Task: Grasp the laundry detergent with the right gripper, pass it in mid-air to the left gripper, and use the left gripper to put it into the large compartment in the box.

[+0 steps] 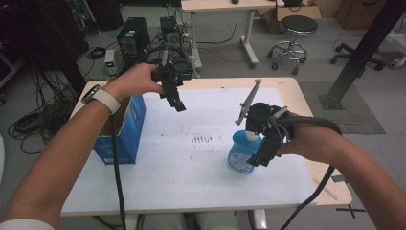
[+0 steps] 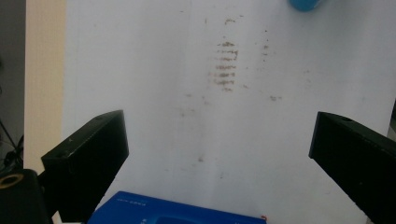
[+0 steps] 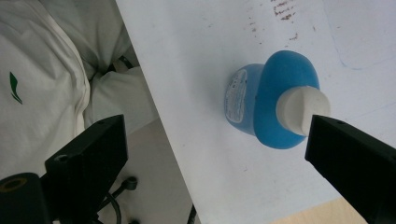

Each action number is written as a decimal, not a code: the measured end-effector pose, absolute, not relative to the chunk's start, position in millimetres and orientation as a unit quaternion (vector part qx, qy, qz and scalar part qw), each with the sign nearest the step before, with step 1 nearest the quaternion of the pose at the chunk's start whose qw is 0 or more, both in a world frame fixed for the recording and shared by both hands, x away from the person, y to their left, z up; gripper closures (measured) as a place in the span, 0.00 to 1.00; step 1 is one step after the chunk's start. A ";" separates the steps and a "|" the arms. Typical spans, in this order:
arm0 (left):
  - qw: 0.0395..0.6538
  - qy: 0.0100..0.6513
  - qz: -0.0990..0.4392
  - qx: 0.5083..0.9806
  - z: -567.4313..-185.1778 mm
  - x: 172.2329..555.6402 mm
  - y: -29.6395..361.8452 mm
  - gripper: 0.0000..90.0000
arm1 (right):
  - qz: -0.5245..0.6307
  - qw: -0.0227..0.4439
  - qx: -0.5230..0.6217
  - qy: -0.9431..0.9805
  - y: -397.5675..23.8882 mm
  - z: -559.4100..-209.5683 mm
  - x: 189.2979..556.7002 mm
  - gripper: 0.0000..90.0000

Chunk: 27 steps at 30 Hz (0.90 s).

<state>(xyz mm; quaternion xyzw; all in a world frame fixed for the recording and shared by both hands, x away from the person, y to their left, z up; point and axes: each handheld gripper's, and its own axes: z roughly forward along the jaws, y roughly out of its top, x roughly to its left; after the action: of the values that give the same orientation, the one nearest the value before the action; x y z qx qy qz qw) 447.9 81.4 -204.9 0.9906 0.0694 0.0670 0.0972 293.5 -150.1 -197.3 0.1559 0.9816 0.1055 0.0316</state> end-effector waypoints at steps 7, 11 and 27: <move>0.096 0.072 0.067 0.990 -205.8 449.3 80.1 0.06 | 0.107 0.036 0.159 0.981 -155.9 -194.1 296.7 0.06; 0.095 0.072 0.066 0.991 -206.4 449.9 78.6 0.06 | 0.110 0.039 0.166 0.979 -161.0 -194.2 298.8 0.06; 0.092 0.065 0.071 0.991 -206.0 447.7 72.1 0.06 | 0.108 0.049 0.208 0.971 -182.5 -195.2 301.3 0.06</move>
<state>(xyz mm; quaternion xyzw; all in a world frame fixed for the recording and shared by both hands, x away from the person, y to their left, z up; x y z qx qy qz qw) 447.7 72.1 -206.0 0.9911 0.0651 0.0710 0.0920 301.3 -182.5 -195.2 0.2081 0.9709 0.1082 0.0486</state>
